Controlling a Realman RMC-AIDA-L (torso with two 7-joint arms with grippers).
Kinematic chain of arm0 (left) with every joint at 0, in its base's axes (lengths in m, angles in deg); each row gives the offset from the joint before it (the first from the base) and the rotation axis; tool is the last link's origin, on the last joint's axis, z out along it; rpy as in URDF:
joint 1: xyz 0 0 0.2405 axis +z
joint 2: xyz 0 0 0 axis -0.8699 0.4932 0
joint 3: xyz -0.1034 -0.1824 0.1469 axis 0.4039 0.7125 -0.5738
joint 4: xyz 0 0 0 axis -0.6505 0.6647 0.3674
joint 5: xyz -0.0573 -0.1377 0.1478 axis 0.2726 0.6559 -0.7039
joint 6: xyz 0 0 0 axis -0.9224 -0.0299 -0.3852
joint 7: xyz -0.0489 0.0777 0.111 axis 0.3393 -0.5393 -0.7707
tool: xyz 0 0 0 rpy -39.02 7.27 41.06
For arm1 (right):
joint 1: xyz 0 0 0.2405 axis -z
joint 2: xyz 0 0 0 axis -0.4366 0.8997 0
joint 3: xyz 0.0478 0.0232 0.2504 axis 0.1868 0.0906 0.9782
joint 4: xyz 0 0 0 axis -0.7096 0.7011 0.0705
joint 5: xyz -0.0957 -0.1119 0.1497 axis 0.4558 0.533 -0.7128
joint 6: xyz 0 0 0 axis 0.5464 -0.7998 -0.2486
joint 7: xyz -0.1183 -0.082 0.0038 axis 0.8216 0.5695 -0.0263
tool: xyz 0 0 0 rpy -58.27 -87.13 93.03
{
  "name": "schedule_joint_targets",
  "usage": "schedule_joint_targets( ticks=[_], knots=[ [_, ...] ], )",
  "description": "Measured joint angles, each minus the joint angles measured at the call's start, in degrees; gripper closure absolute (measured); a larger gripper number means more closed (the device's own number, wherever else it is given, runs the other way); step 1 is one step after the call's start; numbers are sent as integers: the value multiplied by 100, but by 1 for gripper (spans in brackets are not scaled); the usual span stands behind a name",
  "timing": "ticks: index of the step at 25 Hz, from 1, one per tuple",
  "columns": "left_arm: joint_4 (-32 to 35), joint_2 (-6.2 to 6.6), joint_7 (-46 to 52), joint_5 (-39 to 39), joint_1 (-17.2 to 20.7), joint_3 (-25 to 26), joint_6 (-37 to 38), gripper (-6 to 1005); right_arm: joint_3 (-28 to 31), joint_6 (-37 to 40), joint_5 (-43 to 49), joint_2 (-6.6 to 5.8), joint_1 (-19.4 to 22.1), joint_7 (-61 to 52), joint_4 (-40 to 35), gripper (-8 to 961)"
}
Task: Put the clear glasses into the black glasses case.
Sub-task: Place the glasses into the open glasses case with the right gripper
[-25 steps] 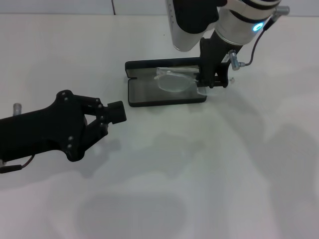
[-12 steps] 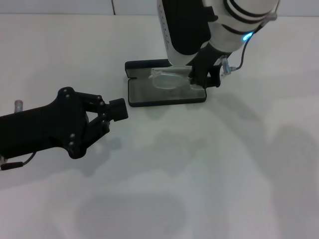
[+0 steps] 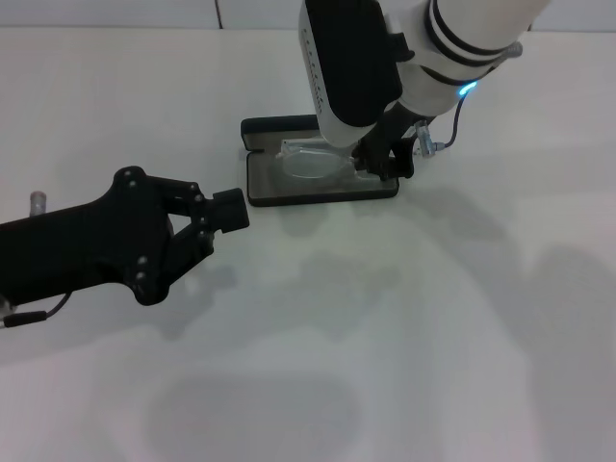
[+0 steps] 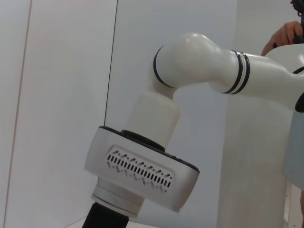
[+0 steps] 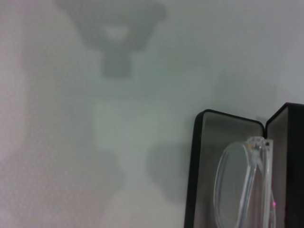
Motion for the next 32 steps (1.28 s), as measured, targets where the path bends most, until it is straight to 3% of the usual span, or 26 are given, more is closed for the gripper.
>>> schedule_joint_targets(
  ticks=[20,32],
  knots=[
    [2,-6,4,1,-116,0,-15,878,-83,-182,-55,0,-14,-40,132,881],
    [1,-1,17,1,-137,87,-15,869,-160,-285,-46,0,159,-11,-182,839]
  ],
)
